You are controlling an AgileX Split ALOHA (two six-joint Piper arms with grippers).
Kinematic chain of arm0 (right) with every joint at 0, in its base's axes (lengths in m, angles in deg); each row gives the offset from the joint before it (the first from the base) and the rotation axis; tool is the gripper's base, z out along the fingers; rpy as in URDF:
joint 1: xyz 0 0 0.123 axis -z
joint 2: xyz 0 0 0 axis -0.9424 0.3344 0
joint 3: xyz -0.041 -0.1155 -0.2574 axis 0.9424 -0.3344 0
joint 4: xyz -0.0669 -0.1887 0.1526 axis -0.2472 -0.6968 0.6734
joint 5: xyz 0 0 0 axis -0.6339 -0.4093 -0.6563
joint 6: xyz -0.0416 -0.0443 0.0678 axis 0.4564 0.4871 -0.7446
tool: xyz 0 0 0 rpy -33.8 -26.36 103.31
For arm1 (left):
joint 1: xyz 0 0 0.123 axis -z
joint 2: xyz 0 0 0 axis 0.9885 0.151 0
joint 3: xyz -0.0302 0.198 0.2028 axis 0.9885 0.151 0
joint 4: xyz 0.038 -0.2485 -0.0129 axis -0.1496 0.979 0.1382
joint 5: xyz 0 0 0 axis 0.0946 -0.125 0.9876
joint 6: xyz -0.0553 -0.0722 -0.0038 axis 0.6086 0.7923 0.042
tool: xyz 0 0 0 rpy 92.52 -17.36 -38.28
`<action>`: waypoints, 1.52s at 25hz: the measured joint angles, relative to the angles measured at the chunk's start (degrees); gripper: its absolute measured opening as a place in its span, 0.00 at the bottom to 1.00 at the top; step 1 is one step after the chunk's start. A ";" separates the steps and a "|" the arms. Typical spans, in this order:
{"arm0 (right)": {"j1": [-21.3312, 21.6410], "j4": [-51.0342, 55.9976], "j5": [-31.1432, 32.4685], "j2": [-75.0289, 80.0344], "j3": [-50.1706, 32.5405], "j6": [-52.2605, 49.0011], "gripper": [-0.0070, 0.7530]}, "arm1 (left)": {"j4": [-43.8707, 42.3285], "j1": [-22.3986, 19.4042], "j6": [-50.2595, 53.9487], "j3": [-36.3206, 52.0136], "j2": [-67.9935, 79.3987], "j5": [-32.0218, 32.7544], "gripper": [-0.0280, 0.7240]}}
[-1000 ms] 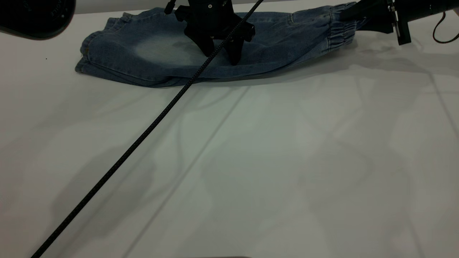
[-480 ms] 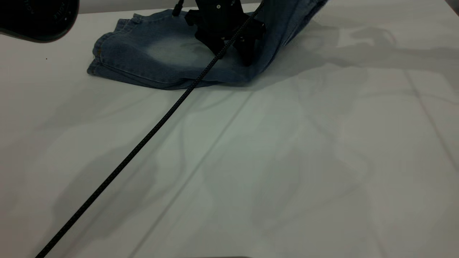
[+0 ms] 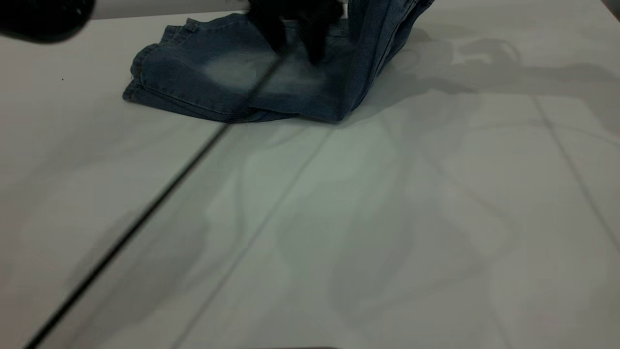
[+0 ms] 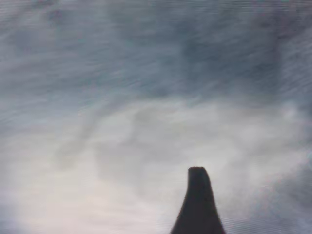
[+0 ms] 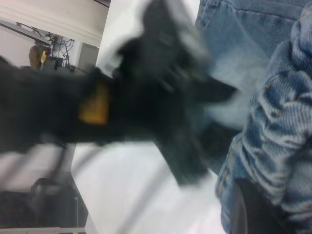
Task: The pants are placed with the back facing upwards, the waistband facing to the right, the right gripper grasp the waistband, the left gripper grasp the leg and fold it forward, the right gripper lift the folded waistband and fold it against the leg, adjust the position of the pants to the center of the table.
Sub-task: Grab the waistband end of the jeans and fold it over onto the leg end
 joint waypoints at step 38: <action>-4.23 -2.72 0.26 -0.17 10.49 -5.75 0.10 | 1.64 -11.55 0.12 -5.09 8.14 0.00 0.72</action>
